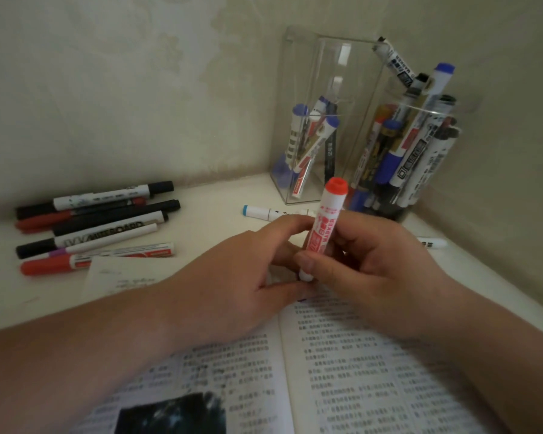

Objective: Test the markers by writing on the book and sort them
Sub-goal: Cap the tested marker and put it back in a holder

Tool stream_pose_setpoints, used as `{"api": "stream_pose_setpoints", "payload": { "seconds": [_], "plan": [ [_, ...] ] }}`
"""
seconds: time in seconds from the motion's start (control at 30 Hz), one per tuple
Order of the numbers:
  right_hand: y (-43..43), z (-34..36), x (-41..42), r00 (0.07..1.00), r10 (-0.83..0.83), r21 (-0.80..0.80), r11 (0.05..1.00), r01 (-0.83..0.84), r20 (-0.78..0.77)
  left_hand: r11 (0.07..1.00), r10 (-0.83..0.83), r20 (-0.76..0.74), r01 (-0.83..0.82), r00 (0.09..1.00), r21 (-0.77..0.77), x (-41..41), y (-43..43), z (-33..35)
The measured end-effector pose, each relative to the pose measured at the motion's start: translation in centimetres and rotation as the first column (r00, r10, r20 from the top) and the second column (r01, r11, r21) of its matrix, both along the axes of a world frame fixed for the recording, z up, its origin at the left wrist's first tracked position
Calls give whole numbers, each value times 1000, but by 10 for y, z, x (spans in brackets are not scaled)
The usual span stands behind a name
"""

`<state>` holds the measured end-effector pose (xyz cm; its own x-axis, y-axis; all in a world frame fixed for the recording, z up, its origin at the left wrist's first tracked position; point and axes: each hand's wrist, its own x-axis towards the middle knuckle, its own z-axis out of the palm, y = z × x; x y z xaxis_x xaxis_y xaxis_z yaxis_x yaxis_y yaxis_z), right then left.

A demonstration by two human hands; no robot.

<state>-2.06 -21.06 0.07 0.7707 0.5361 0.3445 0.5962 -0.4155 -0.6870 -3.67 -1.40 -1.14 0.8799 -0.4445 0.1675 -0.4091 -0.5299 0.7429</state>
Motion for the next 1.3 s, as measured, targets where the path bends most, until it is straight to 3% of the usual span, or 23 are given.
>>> {"api": "stream_pose_setpoints", "payload": {
  "seconds": [0.2,0.37,0.5,0.6,0.7,0.8,0.93,1.07,1.23,1.3],
  "plan": [
    [3,1,-2,999,-13,-25,1000,14,37,998,56,-10,-56,998,-35,3,4,-3],
    [3,1,-3,1000,-14,1,1000,14,-27,997,70,-16,-70,997,-40,-1,3,1],
    [3,2,1,977,-50,139,987,80,-207,994,99,-5,-99,995,-40,-3,2,2],
    [-4,-1,5,898,-99,211,956,206,-430,993,103,-52,-106,993,-52,-2,3,5],
    [-7,-1,9,820,-7,392,876,281,-572,996,66,-91,-72,994,-59,-4,4,9],
    [-8,3,11,783,124,531,797,288,-610,996,54,-29,-56,998,-70,-6,5,10],
    [-10,3,10,716,217,521,821,233,-663,995,37,45,-33,998,-90,-3,9,7],
    [-11,0,9,681,290,513,846,146,-673,998,-43,311,53,949,-25,-2,15,-4],
    [-12,1,8,701,279,522,839,156,-657,999,-8,462,26,887,-33,1,15,-13],
    [-11,4,6,762,187,491,850,190,-620,1000,27,448,-25,894,-9,3,12,-11]
  ]
}}
